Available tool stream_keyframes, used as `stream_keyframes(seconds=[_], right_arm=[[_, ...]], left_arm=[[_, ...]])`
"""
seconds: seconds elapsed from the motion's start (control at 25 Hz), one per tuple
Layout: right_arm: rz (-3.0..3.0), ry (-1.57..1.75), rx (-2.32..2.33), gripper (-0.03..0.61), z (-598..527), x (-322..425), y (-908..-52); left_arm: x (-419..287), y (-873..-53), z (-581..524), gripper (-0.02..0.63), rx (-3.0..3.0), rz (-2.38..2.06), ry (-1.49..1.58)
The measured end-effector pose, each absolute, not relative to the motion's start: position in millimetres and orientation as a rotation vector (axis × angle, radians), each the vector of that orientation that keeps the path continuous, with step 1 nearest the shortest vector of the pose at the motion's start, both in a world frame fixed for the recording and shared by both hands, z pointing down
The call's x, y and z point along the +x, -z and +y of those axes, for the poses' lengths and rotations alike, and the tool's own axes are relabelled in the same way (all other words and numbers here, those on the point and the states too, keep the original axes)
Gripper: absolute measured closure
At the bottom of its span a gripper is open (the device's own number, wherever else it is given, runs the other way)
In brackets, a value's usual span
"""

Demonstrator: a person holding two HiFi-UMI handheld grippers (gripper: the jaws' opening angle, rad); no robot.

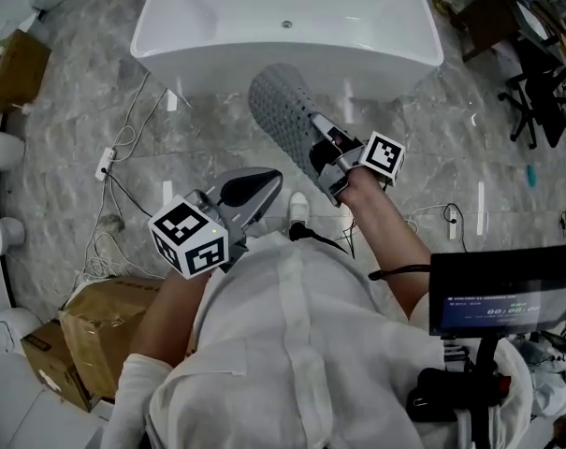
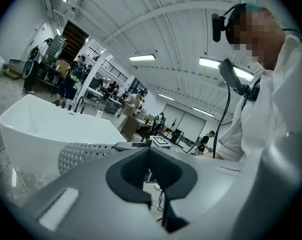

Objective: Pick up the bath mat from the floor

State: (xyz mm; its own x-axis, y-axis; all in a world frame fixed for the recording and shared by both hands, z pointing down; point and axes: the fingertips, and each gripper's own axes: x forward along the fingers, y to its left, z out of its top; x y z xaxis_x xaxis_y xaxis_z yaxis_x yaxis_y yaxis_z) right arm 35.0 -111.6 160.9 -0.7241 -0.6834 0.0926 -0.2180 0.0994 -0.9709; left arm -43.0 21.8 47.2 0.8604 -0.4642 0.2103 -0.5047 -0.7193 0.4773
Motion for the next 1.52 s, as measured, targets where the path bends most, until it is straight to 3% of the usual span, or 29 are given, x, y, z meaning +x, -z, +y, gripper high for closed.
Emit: stream_keyframes(seconds=[0.84,1.52], right_arm=[[1.984,1.581,-0.961,0.569,53,-7,-150],[2.014,1.599,-0.976,0.569,91,-19,-154]], left_arm=[[-130,-65,167,0.607,2.486,-0.683,-0.047],[-147,-70,193,0.607,2.457,-0.702,-0.05]])
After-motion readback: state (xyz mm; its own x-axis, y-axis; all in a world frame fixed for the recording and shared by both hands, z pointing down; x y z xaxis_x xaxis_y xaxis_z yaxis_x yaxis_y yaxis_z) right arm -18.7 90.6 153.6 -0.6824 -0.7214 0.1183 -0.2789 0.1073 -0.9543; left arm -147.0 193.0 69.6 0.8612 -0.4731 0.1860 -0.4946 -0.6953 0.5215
